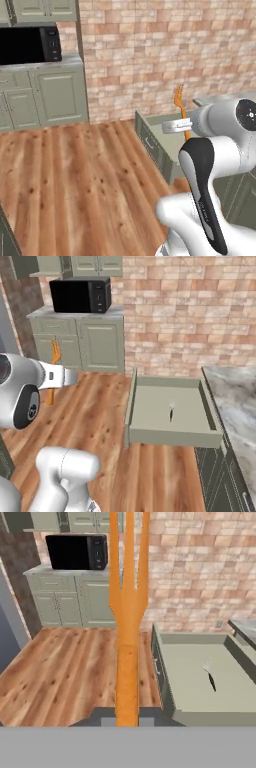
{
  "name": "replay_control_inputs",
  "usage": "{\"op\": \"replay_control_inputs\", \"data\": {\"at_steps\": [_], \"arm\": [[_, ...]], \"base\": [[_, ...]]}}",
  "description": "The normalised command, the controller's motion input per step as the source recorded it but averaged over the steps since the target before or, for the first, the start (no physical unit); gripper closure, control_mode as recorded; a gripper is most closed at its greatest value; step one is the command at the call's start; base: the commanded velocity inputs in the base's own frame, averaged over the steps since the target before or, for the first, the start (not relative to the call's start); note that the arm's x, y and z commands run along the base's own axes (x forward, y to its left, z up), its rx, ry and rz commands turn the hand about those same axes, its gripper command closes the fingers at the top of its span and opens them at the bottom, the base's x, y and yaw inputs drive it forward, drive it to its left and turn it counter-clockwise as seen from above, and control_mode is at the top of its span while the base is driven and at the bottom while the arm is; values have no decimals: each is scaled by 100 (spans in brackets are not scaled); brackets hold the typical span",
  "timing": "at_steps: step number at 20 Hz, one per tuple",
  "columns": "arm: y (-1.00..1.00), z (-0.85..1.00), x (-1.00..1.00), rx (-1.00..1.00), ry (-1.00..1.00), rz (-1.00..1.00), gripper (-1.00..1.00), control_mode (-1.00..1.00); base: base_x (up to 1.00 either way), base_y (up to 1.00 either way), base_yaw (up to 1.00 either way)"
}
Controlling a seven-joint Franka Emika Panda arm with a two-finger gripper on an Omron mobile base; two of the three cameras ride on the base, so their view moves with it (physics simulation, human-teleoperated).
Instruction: Organize the utensils by type. Pick up the wooden spoons from the counter and place them in the open cabinet. Then pick up the metallic utensils from the counter and place them in the open drawer.
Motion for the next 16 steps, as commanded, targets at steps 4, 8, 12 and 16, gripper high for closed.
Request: {"op": "replay_control_inputs", "data": {"at_steps": [4, 8, 12, 16], "arm": [[0, 0, 0, 0, 0, 0, 100, 100], [0, 0, 0, 0, 0, 0, 100, 100], [0, 0, 0, 0, 0, 0, 100, 100], [0, 0, 0, 0, 0, 0, 100, 100]], "base": [[33, -79, 3], [26, -97, 4], [33, -69, 1], [32, -17, 0]]}}
